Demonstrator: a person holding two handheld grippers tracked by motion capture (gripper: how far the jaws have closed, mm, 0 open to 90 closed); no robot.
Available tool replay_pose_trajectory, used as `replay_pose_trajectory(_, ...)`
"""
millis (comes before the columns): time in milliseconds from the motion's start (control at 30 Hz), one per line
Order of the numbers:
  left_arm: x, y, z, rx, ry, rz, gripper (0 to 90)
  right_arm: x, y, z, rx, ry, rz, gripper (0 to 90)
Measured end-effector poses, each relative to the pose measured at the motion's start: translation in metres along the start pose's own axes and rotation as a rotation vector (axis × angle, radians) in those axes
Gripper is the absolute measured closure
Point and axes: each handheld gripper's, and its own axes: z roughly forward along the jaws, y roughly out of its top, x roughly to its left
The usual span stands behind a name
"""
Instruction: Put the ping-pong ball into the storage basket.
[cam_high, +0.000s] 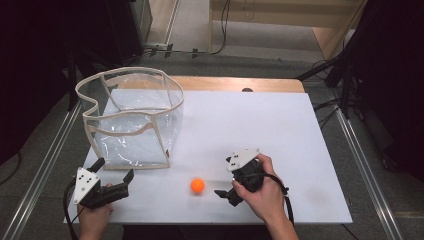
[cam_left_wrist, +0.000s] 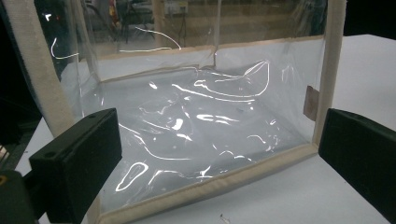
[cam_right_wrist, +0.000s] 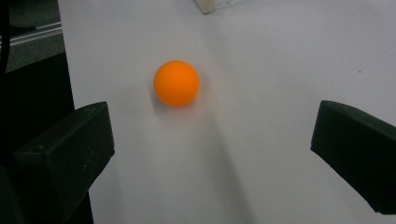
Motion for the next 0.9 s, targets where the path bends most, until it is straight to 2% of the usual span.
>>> replay_pose_trajectory(233, 0.003, 0.002, -0.003, -0.023, -0.006, -0.023, 0.0, 0.004, 0.004, 0.010, 0.026, 0.017, -0.001, 0.0)
replay_pose_trajectory(300, 0.005, 0.003, -0.004, -0.031, -0.020, -0.032, 0.0, 0.004, 0.005, 0.014, 0.031, 0.025, 0.002, 0.0)
replay_pose_trajectory(433, 0.004, 0.004, -0.004, -0.030, -0.032, -0.029, 0.0, 0.005, 0.007, 0.020, 0.054, 0.038, 0.009, 0.0)
replay_pose_trajectory(567, -0.003, 0.006, -0.002, -0.025, -0.065, -0.005, 0.0, 0.006, 0.009, 0.026, 0.069, 0.045, 0.003, 0.0)
replay_pose_trajectory(667, -0.004, 0.006, -0.001, -0.019, -0.070, 0.004, 0.0, 0.007, 0.011, 0.029, 0.078, 0.053, 0.005, 0.0)
replay_pose_trajectory(900, -0.002, 0.004, -0.002, -0.035, -0.080, -0.016, 0.0, 0.008, 0.013, 0.035, 0.091, 0.059, -0.002, 0.0)
